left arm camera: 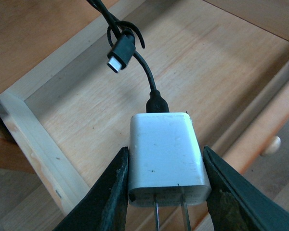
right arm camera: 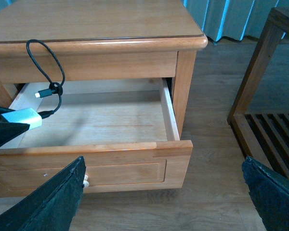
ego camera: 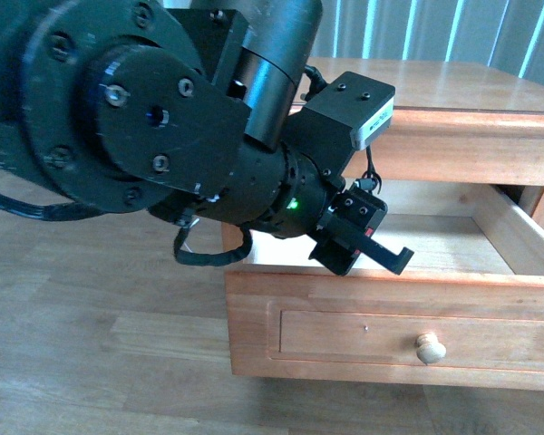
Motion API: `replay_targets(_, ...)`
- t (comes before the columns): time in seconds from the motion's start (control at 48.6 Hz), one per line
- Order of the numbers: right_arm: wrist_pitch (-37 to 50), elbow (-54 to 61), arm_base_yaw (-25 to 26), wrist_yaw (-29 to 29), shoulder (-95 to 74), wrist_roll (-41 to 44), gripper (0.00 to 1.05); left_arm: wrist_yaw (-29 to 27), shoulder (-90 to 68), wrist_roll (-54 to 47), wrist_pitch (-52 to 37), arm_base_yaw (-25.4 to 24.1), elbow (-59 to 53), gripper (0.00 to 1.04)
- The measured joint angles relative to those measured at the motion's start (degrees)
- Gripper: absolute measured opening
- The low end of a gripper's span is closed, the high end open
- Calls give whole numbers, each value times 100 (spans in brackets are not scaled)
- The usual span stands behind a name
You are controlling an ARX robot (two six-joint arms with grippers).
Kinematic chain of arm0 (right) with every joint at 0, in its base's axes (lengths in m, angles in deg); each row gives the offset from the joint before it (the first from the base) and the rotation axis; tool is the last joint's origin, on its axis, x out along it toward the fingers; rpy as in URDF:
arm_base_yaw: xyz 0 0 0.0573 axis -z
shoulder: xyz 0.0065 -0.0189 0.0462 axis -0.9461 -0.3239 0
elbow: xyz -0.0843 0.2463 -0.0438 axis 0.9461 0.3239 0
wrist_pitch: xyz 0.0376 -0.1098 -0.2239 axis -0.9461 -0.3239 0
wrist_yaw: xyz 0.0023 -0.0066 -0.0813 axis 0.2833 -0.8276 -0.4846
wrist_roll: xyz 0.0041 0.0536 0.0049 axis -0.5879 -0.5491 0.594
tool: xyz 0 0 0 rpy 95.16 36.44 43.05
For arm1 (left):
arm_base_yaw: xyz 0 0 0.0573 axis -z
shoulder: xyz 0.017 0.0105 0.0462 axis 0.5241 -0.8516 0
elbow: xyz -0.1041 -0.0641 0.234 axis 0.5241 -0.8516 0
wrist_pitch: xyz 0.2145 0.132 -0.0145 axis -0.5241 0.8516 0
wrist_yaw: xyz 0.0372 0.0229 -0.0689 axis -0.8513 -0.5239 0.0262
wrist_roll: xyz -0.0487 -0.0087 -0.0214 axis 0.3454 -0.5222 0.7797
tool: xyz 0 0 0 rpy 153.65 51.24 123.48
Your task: Put charger into drawer
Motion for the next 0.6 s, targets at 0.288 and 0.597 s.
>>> replay_targets(0.288,0,0,0,0,0,0,97,-271,-669,190,-7,186,667,40)
replay_targets(0.597,0,0,0,0,0,0,97,-525,-898,317,-188,216,822,80)
